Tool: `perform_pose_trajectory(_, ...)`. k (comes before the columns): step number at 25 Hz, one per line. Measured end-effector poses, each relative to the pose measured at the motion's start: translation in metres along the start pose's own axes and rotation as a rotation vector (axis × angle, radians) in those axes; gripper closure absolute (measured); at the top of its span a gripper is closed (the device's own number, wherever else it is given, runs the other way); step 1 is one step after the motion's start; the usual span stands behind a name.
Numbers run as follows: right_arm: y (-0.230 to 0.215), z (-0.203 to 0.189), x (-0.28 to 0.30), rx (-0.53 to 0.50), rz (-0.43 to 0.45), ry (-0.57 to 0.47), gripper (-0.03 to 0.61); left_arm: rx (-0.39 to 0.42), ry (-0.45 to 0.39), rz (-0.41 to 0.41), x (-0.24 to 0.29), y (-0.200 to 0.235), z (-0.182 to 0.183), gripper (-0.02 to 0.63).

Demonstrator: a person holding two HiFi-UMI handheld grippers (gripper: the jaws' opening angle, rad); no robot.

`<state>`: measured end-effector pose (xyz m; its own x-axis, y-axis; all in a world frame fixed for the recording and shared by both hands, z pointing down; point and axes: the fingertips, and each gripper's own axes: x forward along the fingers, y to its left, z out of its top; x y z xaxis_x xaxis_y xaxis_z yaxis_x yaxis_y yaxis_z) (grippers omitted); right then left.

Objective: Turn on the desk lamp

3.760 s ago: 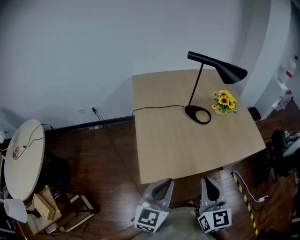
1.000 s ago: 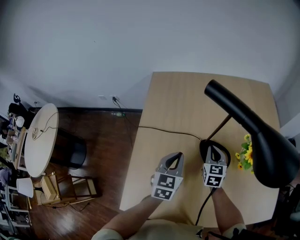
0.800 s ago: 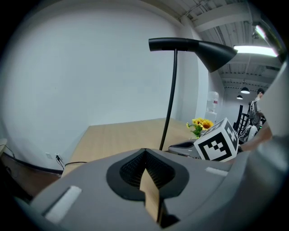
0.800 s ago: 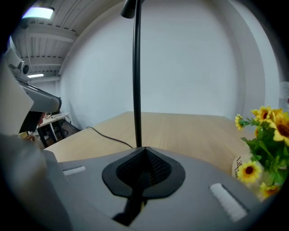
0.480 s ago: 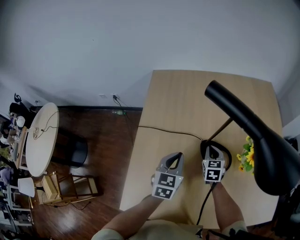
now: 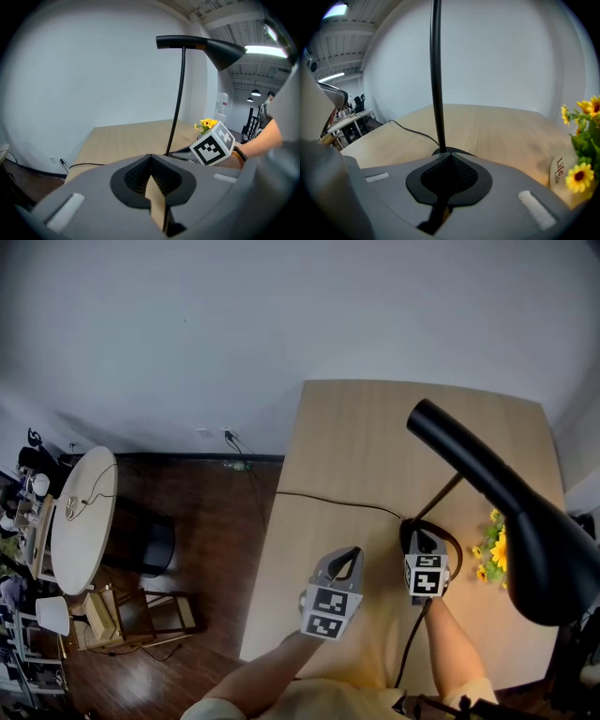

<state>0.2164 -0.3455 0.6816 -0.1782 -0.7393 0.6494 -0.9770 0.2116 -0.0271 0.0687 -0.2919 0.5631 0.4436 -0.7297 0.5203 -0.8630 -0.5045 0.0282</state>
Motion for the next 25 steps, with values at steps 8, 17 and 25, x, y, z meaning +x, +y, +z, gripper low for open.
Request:
perform_pose_trajectory(8,0.001,0.025,-0.028,0.054,-0.032,-0.093,0.578,0.007,-0.029,-0.017,-0.011,-0.004,0.009,0.614)
perform_pose_trajectory(17,0.012,0.039,-0.098,0.095,-0.040,-0.214,0.578,-0.004,-0.079,-0.049,-0.036,-0.011,0.013,0.614)
perform_pose_trajectory(25,0.048,0.045,-0.178,0.129,-0.041,-0.315,0.578,-0.021,-0.150,-0.100,-0.076,-0.018,0.016,0.614)
